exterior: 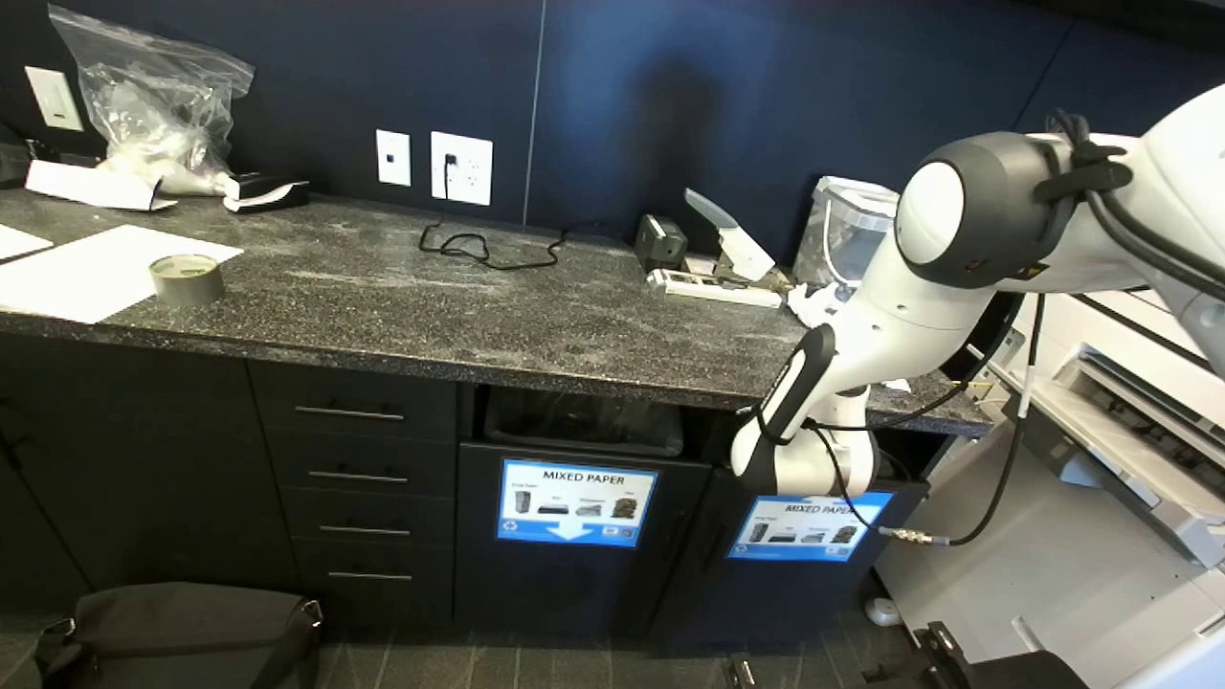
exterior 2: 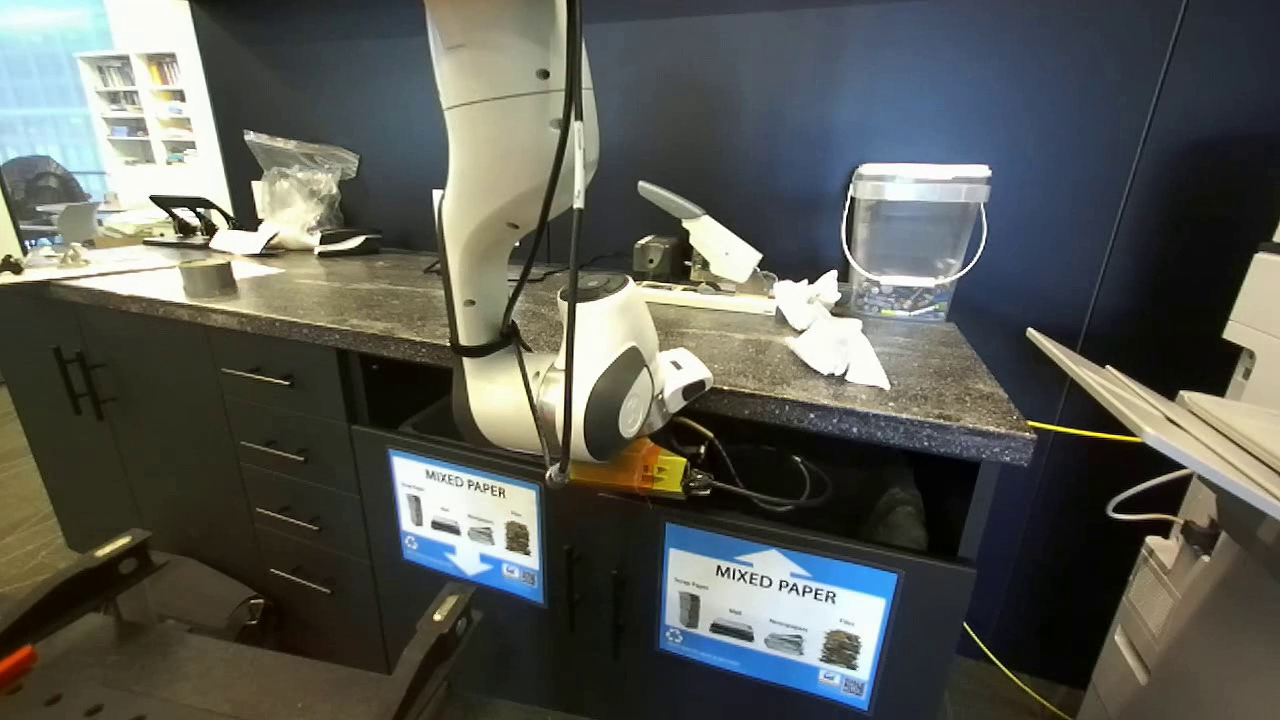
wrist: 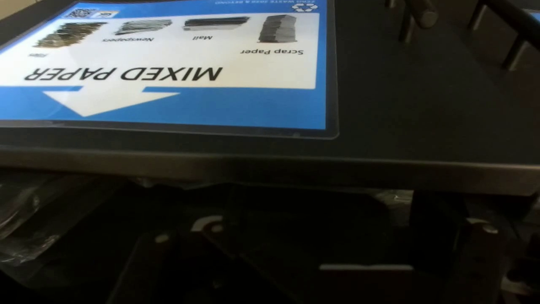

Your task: Put four crumpled papers inside the bin on the right

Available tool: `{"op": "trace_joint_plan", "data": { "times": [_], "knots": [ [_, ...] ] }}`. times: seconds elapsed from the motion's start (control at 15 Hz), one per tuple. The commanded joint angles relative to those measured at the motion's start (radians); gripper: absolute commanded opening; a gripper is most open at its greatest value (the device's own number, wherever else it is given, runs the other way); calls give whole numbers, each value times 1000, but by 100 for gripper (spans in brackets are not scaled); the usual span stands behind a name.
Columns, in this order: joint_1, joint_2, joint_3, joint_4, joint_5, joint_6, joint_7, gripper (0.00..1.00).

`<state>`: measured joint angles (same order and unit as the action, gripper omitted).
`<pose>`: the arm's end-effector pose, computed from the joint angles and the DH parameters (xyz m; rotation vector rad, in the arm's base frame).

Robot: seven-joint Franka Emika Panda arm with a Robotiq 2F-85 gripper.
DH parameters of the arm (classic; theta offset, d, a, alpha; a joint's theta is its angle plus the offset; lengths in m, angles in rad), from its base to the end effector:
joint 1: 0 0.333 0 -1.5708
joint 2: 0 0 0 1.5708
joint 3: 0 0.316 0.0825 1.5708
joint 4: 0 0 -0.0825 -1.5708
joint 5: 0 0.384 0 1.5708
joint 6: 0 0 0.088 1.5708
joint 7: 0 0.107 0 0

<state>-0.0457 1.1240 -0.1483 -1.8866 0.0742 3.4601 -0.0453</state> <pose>0.5698 -0.1204 -0.0261 2.8916 -0.1590 0.6581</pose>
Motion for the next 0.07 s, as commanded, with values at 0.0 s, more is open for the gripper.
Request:
{"op": "trace_joint_plan", "data": {
  "times": [0.0],
  "knots": [
    [-2,4,-2,6,-10,-3,10,100]
  ]
}}
